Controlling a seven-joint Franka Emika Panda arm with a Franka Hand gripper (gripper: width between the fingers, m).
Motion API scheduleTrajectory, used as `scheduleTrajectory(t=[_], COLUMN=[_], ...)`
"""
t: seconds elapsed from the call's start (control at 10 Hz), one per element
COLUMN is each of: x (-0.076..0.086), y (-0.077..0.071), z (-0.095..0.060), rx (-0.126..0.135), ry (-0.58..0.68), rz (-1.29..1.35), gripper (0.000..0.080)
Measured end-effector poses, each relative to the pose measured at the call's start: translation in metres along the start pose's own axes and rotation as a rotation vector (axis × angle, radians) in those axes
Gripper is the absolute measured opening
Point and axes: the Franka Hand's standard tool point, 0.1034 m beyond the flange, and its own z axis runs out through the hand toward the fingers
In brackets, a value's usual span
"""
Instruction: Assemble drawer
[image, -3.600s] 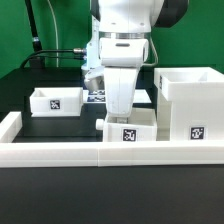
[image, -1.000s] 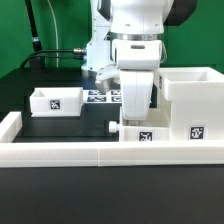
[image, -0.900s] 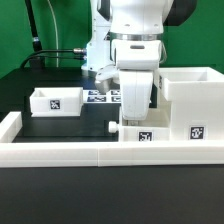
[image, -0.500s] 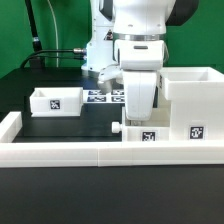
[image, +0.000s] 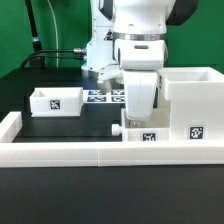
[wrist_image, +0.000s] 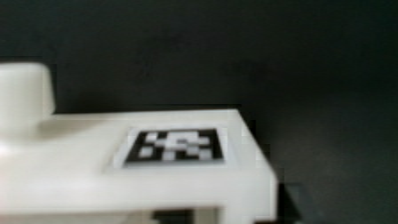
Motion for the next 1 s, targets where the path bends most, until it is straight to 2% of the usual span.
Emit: scheduleTrajectory(t=[0.1, 0.3, 0.4, 0.5, 0.7, 0.8, 1.0], x=[0.000, 0.001, 0.002, 0.004, 0.005, 0.002, -0.015], y=[0.000, 0.001, 0.001, 0.002, 0.005, 0.005, 0.007], z=[0.000, -0.001, -0.005, -0.013, -0.034, -0.044, -0.054], rx=[-0.001, -0.002, 0.003, 0.005, -0.006, -0.002, 0.002], ry=[0.000, 0.000, -0.001, -0.002, -0.004, -0.008, -0.016], rz=[0.009, 0.031, 0.038, 0.048, 0.064, 0.067, 0.055], gripper=[0.0245, 0.0518, 0.0518, 0.0624, 0.0645, 0.0648, 0.0649])
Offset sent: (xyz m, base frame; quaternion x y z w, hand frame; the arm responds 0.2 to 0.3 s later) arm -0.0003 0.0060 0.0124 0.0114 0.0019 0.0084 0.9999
